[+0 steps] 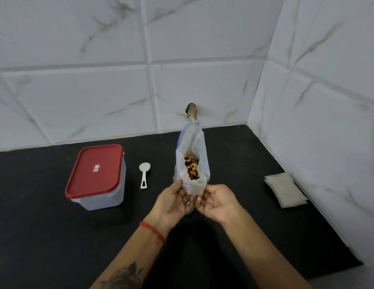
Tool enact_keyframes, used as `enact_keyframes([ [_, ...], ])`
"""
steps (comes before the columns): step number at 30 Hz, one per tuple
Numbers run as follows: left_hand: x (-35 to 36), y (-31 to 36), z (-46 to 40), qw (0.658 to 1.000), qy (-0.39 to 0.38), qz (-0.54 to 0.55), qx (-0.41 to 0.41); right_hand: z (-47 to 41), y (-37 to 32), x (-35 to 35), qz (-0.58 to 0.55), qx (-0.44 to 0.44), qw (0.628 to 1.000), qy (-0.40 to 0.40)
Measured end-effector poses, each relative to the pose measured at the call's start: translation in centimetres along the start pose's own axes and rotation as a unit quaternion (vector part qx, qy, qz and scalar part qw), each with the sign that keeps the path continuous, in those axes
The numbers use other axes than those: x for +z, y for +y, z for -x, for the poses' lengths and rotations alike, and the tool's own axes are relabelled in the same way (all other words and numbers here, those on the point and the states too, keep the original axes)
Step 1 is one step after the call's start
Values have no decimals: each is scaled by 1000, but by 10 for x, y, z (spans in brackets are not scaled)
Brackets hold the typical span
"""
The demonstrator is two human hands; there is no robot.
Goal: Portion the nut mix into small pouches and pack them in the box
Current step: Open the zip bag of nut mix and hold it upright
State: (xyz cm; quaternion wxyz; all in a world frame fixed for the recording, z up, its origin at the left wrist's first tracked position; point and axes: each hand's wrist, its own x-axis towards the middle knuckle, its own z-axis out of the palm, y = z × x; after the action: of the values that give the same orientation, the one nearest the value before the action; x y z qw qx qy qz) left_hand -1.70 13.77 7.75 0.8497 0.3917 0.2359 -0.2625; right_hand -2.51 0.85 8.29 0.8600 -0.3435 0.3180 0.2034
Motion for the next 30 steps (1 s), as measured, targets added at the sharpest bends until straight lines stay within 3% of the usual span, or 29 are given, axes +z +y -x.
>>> enact_keyframes([
  [3,-5,3,-2,981,27,-175,82,1,-7,-1,213,-63,972,75],
  [6,-11,9,-5,883,109,-381,251,-4,-14,-8,355,-238,886,179],
  [8,-9,14,-5,862,132,-387,300,-7,-19,-6,352,-285,875,171],
  [10,-1,18,-5,875,122,-357,303,-11,-23,2,386,-285,864,151],
  [12,7,20,-9,877,120,-359,297,-19,-23,8,457,-315,818,149],
  [14,12,22,-17,843,146,-425,295,-26,-22,13,498,-343,783,149],
  [15,13,23,-22,836,149,-439,293,-28,-22,16,492,-344,787,139],
  [16,14,25,-27,849,141,-422,286,-30,-24,18,458,-333,815,123],
  [19,18,40,-32,960,89,-196,182,-29,-37,23,193,-199,960,51],
  [20,18,45,-30,983,63,-109,135,-30,-42,21,85,-146,985,20],
  [22,14,49,-29,997,24,-14,69,-31,-48,14,-26,-86,996,-6],
  [24,9,44,-29,997,30,-57,46,-29,-46,10,107,-82,991,17],
  [25,6,41,-32,991,49,-111,54,-28,-45,10,219,-99,970,44],
  [27,3,39,-39,962,101,-228,108,-28,-45,13,400,-185,891,110],
  [29,6,46,-45,921,153,-303,190,-32,-51,16,488,-296,809,139],
  [30,11,52,-48,898,170,-332,234,-34,-55,21,504,-331,786,137],
])
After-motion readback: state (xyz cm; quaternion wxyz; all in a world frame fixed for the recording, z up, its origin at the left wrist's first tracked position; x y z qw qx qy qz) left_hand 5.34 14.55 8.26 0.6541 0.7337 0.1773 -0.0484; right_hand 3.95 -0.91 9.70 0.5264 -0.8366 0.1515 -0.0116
